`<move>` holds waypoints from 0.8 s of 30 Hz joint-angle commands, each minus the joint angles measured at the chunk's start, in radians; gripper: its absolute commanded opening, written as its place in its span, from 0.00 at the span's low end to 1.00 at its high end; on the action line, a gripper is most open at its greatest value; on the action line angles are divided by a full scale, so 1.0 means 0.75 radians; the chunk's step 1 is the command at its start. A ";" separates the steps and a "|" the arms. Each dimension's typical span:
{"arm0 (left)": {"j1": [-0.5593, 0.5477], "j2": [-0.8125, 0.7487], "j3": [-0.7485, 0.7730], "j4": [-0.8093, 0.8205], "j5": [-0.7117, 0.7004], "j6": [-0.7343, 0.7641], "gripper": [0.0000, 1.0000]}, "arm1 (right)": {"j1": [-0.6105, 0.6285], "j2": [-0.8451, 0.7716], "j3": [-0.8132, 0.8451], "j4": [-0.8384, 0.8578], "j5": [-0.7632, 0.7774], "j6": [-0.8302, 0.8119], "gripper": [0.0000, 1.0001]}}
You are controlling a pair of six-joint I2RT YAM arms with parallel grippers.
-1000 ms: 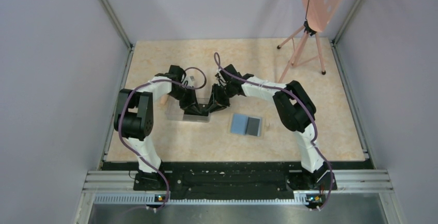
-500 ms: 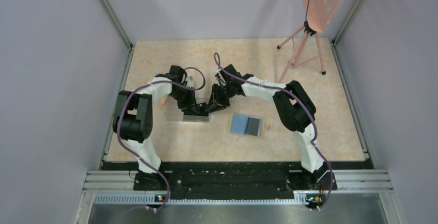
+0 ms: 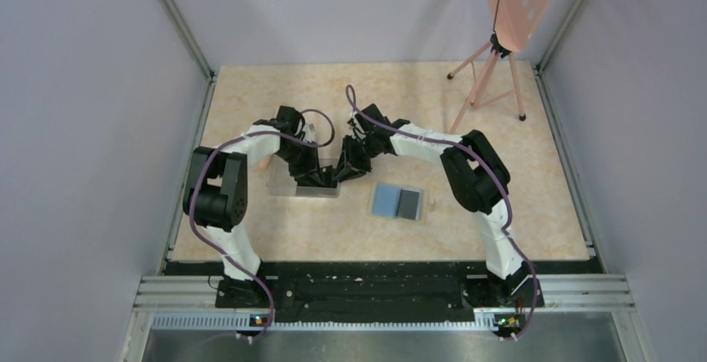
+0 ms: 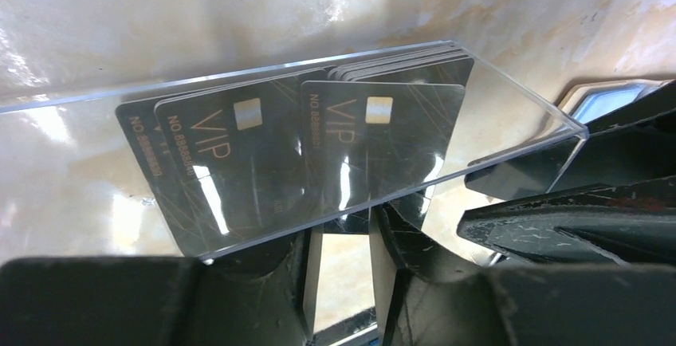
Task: Put the credit cards into the card holder
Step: Pick up the credit card from the storage box.
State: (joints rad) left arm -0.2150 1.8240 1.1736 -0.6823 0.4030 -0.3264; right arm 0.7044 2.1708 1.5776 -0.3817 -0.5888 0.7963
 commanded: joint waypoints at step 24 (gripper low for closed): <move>-0.024 -0.081 0.003 -0.021 -0.153 -0.009 0.48 | 0.006 -0.030 -0.032 0.064 -0.038 -0.015 0.19</move>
State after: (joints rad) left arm -0.2356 1.7699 1.1732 -0.6987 0.3035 -0.3393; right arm 0.7040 2.1708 1.5646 -0.3580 -0.6067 0.7967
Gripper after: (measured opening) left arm 0.479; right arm 0.225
